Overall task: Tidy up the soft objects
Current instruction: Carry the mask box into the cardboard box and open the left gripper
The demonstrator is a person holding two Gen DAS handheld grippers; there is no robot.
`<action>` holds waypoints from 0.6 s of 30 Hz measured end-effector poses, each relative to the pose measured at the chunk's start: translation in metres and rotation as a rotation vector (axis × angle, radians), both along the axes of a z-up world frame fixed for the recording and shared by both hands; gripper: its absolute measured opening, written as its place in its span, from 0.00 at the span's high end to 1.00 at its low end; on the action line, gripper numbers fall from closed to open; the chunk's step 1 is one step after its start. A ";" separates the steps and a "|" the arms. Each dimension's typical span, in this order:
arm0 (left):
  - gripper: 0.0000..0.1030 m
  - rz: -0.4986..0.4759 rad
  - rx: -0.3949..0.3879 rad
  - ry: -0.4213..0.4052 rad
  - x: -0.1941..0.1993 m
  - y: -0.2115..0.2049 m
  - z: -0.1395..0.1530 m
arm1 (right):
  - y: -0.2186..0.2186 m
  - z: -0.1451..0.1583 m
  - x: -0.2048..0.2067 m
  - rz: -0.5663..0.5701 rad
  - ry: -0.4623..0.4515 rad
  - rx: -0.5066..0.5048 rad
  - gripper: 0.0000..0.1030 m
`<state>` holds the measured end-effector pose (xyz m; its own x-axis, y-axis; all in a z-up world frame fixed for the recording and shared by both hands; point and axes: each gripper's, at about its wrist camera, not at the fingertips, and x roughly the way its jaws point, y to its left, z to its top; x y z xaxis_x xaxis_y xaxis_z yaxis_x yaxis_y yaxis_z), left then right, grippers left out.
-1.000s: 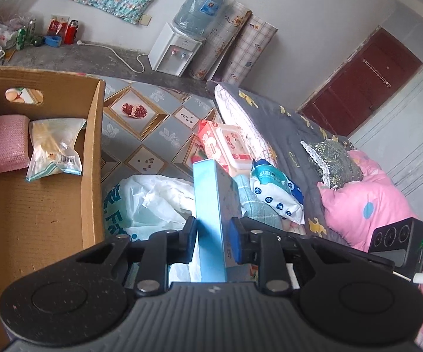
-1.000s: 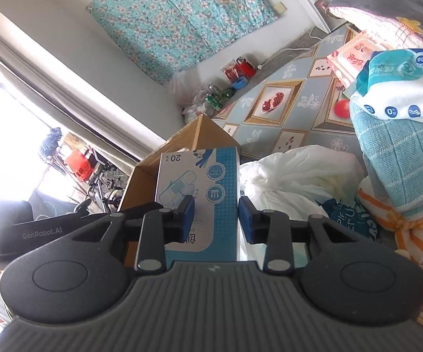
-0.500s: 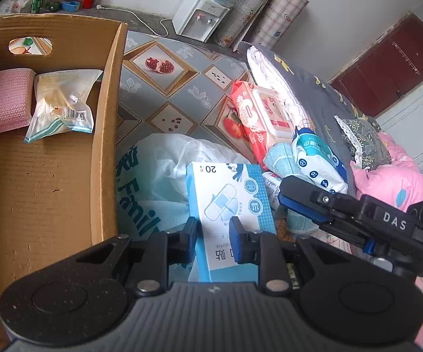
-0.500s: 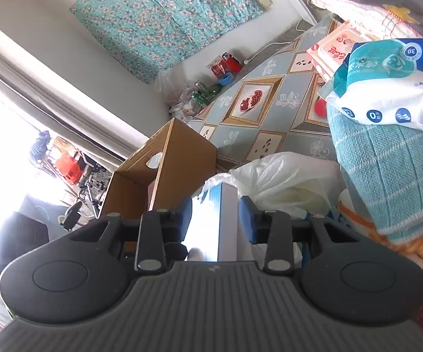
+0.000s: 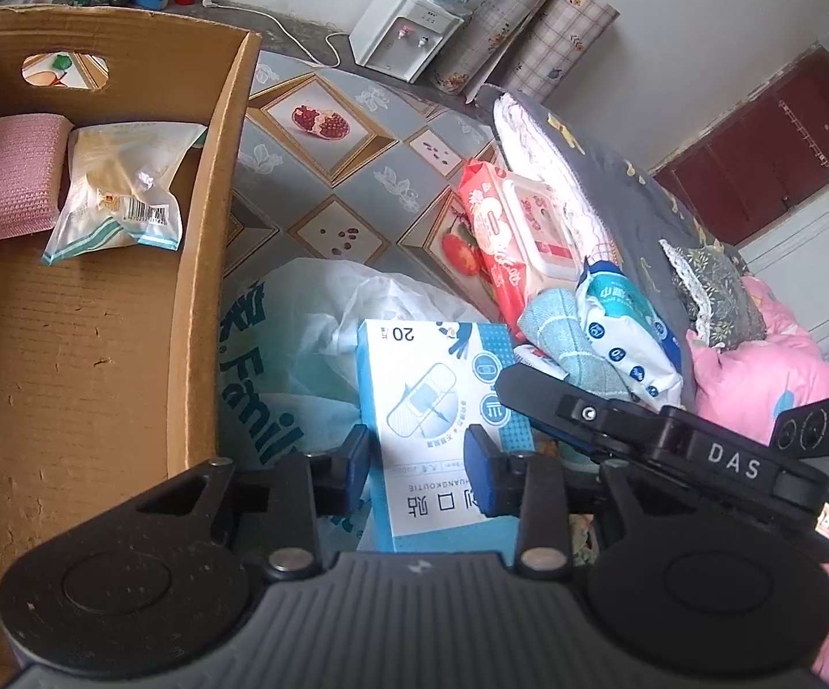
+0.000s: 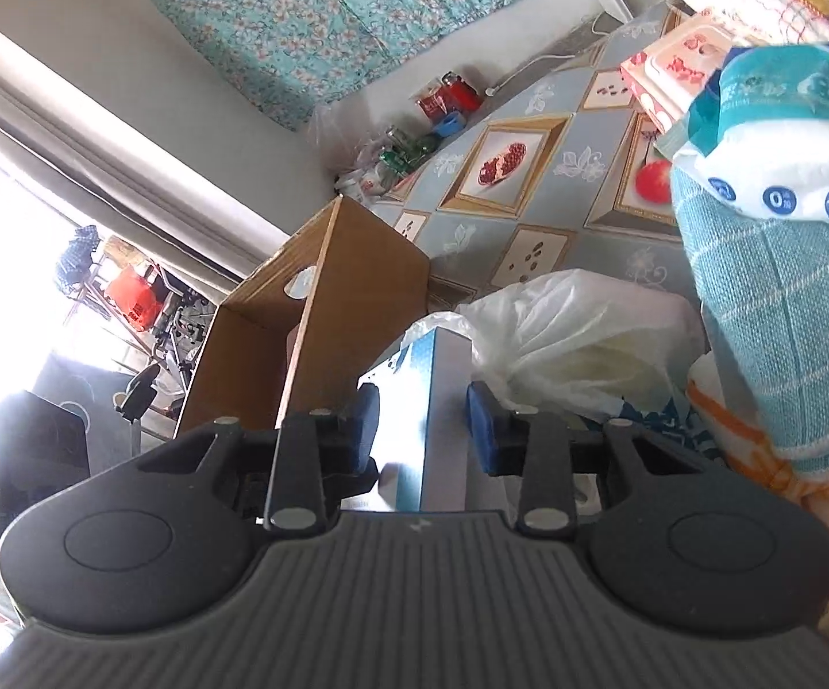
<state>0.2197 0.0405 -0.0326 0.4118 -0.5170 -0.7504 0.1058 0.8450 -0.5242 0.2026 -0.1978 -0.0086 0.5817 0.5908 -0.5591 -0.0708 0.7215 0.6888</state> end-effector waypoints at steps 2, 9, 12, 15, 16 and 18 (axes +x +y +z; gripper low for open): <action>0.66 0.001 -0.011 -0.012 -0.003 0.001 0.005 | 0.000 0.008 -0.002 0.002 -0.020 -0.004 0.70; 0.66 0.038 -0.056 -0.083 -0.017 0.017 0.037 | 0.009 0.042 -0.007 0.015 -0.082 -0.007 0.70; 0.66 0.076 -0.067 -0.115 -0.025 0.034 0.055 | 0.024 0.061 -0.004 0.040 -0.106 -0.004 0.70; 0.66 0.138 -0.071 -0.144 -0.032 0.060 0.072 | 0.049 0.080 0.005 0.086 -0.126 0.009 0.70; 0.66 0.160 -0.068 -0.154 -0.034 0.069 0.077 | 0.060 0.086 0.008 0.107 -0.134 0.014 0.70; 0.66 0.214 -0.058 -0.172 -0.037 0.090 0.088 | 0.085 0.099 0.015 0.155 -0.150 0.020 0.70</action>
